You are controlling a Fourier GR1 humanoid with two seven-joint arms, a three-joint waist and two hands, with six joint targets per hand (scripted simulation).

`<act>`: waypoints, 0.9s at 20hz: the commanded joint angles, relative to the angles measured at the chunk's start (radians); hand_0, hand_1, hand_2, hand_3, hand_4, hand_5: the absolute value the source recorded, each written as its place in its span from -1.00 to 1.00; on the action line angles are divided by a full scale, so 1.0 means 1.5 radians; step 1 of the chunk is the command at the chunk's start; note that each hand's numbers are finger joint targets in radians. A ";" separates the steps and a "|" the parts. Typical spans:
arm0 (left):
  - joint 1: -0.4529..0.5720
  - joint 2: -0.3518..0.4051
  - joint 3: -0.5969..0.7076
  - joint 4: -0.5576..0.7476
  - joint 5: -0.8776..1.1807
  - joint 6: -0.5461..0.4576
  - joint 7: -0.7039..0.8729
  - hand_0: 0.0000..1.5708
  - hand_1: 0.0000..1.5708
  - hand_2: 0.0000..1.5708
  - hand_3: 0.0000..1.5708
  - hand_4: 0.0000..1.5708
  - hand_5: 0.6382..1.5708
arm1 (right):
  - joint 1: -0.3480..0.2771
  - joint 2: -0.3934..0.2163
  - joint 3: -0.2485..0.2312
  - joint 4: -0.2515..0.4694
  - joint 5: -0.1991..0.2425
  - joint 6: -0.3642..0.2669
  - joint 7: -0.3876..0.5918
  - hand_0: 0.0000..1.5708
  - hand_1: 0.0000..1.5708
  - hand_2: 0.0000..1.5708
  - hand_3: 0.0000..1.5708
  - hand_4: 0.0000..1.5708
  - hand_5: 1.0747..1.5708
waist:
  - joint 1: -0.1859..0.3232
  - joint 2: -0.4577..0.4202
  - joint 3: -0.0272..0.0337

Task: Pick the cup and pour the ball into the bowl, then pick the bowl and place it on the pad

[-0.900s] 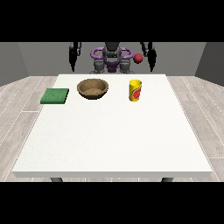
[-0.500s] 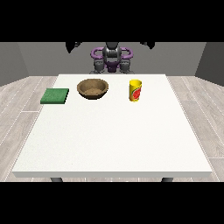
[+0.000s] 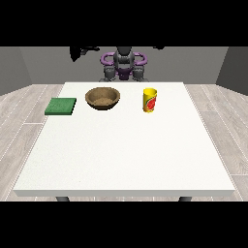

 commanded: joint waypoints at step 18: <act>-0.257 0.082 0.188 0.347 -0.035 -0.017 -0.258 -1.00 -1.00 -1.00 -1.00 -1.00 0.30 | -0.163 -0.078 -0.068 0.168 -0.030 0.119 -0.164 -1.00 -1.00 -1.00 -1.00 -1.00 0.96 | -0.073 0.238 0.0004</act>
